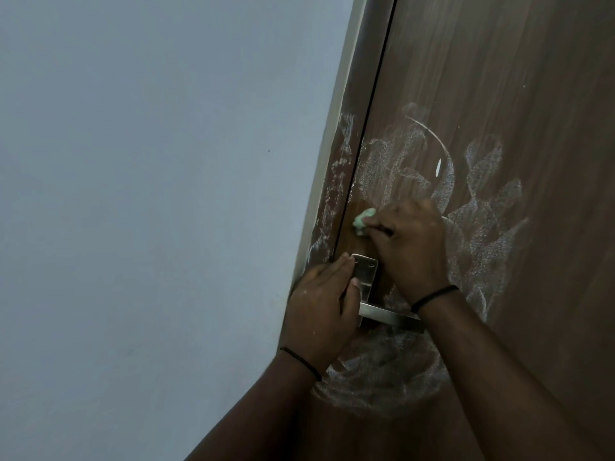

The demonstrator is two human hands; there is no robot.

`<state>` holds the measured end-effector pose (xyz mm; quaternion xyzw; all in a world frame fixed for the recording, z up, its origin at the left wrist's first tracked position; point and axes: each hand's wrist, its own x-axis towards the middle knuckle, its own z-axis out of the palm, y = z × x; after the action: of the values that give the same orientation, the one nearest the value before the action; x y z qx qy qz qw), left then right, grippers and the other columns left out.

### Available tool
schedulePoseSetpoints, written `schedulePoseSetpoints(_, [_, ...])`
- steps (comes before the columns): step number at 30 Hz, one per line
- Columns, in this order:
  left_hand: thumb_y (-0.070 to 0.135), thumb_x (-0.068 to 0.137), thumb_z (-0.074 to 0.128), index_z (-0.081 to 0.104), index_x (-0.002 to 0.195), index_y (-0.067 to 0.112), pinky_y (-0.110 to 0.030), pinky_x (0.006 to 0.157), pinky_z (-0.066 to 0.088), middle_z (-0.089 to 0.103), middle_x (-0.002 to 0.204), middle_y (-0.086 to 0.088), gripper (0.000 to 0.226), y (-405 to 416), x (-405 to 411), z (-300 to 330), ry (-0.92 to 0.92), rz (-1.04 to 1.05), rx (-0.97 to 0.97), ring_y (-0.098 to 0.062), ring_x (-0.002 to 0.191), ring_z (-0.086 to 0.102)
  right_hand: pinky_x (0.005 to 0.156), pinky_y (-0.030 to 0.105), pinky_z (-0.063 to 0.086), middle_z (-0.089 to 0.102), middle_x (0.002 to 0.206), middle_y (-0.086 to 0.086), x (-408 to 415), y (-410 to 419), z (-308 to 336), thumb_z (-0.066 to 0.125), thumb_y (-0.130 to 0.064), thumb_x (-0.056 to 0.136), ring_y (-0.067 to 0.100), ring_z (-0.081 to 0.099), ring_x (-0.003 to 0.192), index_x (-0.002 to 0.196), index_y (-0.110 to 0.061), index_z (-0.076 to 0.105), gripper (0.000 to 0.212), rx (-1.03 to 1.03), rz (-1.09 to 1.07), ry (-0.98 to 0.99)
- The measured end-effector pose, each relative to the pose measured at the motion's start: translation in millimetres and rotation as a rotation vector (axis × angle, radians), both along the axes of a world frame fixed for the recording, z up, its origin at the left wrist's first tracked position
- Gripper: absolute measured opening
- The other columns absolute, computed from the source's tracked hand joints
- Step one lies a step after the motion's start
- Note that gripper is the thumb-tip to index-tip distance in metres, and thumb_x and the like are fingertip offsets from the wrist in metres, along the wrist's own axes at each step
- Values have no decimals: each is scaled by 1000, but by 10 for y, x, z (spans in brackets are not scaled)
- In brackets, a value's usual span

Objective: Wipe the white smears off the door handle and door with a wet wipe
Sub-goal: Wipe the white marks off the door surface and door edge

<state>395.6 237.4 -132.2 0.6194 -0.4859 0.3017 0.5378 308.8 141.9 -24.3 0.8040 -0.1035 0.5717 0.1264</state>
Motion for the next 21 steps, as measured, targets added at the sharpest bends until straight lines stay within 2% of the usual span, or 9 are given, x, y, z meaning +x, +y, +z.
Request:
schedulePoseSetpoints(3, [27, 97, 46, 61, 133, 14, -28, 100, 49, 62, 136, 0, 41, -13, -25, 32, 8, -4, 7, -12, 119, 58, 83, 29, 38, 72, 84, 2, 68, 31, 81, 76, -15, 82, 22, 57, 85, 85, -16, 79, 5, -34, 8, -13])
schedulePoseSetpoints(6, [18, 95, 50, 58, 136, 11, -30, 104, 47, 59, 139, -4, 42, -20, -51, 104, 4, -10, 2, -16, 125, 55, 76, 30, 42, 71, 78, 2, 58, 64, -48, 78, -13, 81, 24, 57, 80, 82, -17, 79, 4, -70, 39, 68])
schedulePoseSetpoints(8, [15, 95, 52, 56, 137, 10, -29, 109, 43, 57, 141, -5, 43, -22, -69, 151, -6, -8, 25, -17, 129, 52, 72, 36, 44, 69, 77, 1, -74, -28, -156, 75, -16, 85, 23, 56, 79, 85, -17, 79, 5, -59, 16, 72])
schedulePoseSetpoints(10, [17, 96, 51, 54, 139, 11, -27, 113, 35, 52, 145, -4, 43, -27, -82, 167, -19, 1, 68, -18, 135, 48, 75, 36, 43, 70, 83, 0, -195, -109, -174, 73, -19, 87, 23, 57, 82, 89, -19, 79, 7, -31, -7, 12])
schedulePoseSetpoints(13, [21, 97, 49, 54, 139, 10, -29, 115, 32, 51, 146, -5, 43, -54, -97, 167, -40, 47, 107, -20, 137, 46, 75, 25, 38, 70, 87, 0, -159, -110, -80, 75, -19, 85, 21, 56, 87, 88, -18, 79, 5, 8, -12, -109])
schedulePoseSetpoints(16, [27, 101, 44, 54, 139, 9, -34, 117, 32, 49, 148, -6, 43, -83, -127, 145, -30, 78, 113, -20, 140, 42, 79, 19, 33, 69, 87, 3, -87, -64, -150, 76, -14, 85, 22, 56, 90, 84, -13, 79, 3, -1, 35, -60])
schedulePoseSetpoints(19, [30, 103, 38, 50, 142, 11, -33, 119, 29, 46, 150, -5, 45, -87, -139, 123, -33, 89, 138, -17, 144, 36, 79, 26, 40, 69, 86, 4, -233, -166, -299, 75, -10, 85, 26, 60, 85, 88, -14, 79, 5, -13, 41, 21])
schedulePoseSetpoints(21, [31, 103, 35, 51, 142, 11, -30, 119, 28, 47, 149, -5, 47, -84, -146, 143, -33, 103, 152, -17, 143, 37, 77, 28, 43, 69, 83, 4, -323, -222, -270, 75, -12, 85, 26, 60, 82, 89, -14, 79, 5, 7, 38, -51])
